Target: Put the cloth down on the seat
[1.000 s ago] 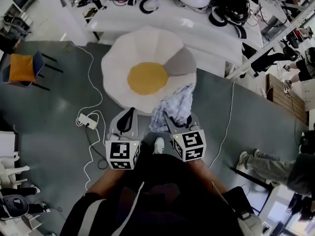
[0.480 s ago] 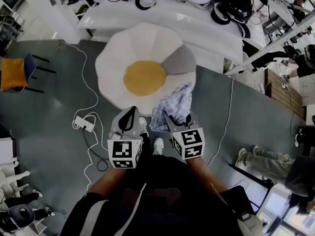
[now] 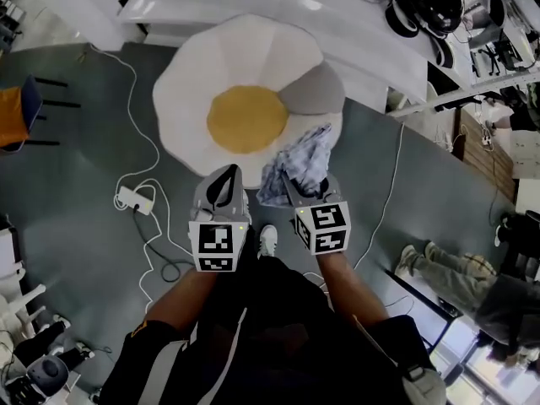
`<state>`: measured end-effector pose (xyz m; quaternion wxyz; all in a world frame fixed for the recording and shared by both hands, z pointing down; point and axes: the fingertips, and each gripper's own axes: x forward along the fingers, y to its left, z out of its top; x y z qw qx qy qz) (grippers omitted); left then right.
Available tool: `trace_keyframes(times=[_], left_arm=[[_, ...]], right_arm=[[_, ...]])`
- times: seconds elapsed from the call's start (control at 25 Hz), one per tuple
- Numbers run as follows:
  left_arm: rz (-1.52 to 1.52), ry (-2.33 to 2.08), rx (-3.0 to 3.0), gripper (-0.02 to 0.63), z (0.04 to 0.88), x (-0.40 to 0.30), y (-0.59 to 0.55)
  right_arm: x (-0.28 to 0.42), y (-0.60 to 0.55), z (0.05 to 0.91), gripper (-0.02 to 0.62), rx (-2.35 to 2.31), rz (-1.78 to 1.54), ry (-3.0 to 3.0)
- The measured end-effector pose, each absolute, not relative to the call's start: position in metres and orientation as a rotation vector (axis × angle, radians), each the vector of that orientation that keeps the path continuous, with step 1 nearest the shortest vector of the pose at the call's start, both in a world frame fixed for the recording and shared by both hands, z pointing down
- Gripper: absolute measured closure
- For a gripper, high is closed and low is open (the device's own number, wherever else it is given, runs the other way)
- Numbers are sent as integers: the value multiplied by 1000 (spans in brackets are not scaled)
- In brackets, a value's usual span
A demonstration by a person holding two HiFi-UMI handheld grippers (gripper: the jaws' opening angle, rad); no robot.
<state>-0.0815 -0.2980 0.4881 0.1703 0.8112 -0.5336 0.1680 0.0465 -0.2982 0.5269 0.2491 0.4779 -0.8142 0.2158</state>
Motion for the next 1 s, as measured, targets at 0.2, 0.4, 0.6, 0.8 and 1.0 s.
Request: trace_keyframes(times=[0.2, 0.4, 0.6, 0.8, 1.0], left_arm=[[529, -1480, 2285, 604, 529, -90, -330], [550, -1454, 2260, 604, 557, -100, -362], [579, -1421, 2266, 604, 579, -102, -394], [587, -1416, 2233, 604, 603, -100, -414], [601, -1411, 2188, 606, 637, -91, -430]], right_arm=[[40, -329, 559, 393, 1310, 634, -2161], [38, -356, 587, 393, 1302, 648, -2107], [42, -382, 617, 393, 1306, 672, -2053], [48, -400, 640, 391, 1300, 692, -2025], [58, -417, 677, 390, 1274, 720, -2007]])
